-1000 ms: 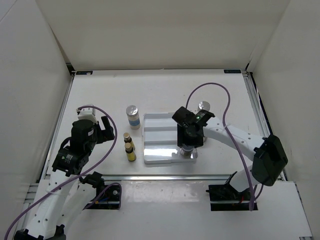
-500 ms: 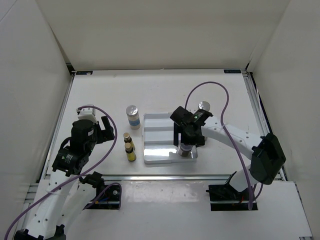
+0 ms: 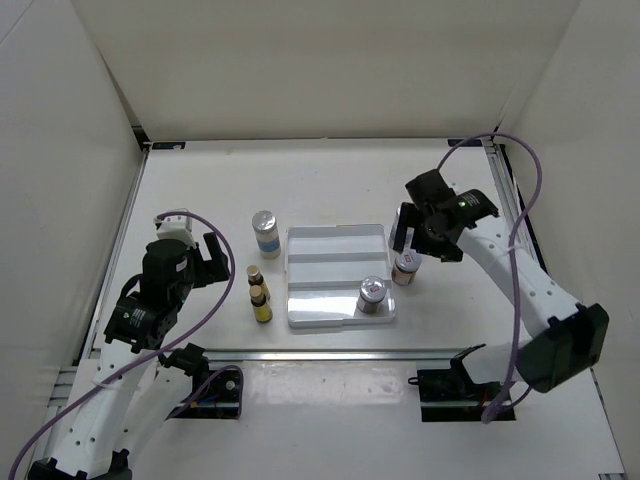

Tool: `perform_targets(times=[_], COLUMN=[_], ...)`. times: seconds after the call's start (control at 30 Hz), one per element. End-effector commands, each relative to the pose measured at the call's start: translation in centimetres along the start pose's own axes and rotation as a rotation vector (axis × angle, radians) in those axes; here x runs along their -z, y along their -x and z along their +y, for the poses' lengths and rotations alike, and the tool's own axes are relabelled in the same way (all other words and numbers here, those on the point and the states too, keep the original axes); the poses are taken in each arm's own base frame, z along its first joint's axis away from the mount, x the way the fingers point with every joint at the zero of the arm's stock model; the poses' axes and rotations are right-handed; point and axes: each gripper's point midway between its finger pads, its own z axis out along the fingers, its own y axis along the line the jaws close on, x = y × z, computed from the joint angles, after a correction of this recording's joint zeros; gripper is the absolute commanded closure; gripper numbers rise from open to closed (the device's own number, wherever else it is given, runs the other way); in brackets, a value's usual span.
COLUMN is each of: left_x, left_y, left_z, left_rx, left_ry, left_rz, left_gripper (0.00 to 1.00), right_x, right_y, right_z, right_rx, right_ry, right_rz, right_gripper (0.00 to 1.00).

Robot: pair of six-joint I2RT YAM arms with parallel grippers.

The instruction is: Organize the condiment bottles

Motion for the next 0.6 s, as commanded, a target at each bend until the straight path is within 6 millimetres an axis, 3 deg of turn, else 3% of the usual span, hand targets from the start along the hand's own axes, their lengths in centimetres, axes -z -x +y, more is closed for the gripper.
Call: perform_targets(times=[0.0, 0.2, 0.33, 0.57], left_x=[0.4, 0.4, 0.2, 0.0], left_y=[0.4, 0.4, 0.3, 0.0], left_z=[-0.6, -0.6, -0.4, -0.3], left_rx=[-0.006, -0.006, -0.008, -0.010], left_ry=[-0.033, -0.033, -0.022, -0.019], left_rz=[-0.011, -0.011, -0.005, 0.003], left_gripper=[0.00, 0.00, 0.00, 0.00], right_x=[-2.8, -5.8, -8.2, -11.5], right_y=[-1.1, -0.5, -1.5, -3.1], right_z=[-0.9, -0.4, -0.3, 0.7], right_rx=[0.092, 0.113, 0.123, 0.101], right_ry=[-0.037, -0.039, -0.037, 0.047], right_rz=[0.093, 0.116, 0.192, 0.273], right_gripper=[0.00, 0.06, 0.10, 0.29])
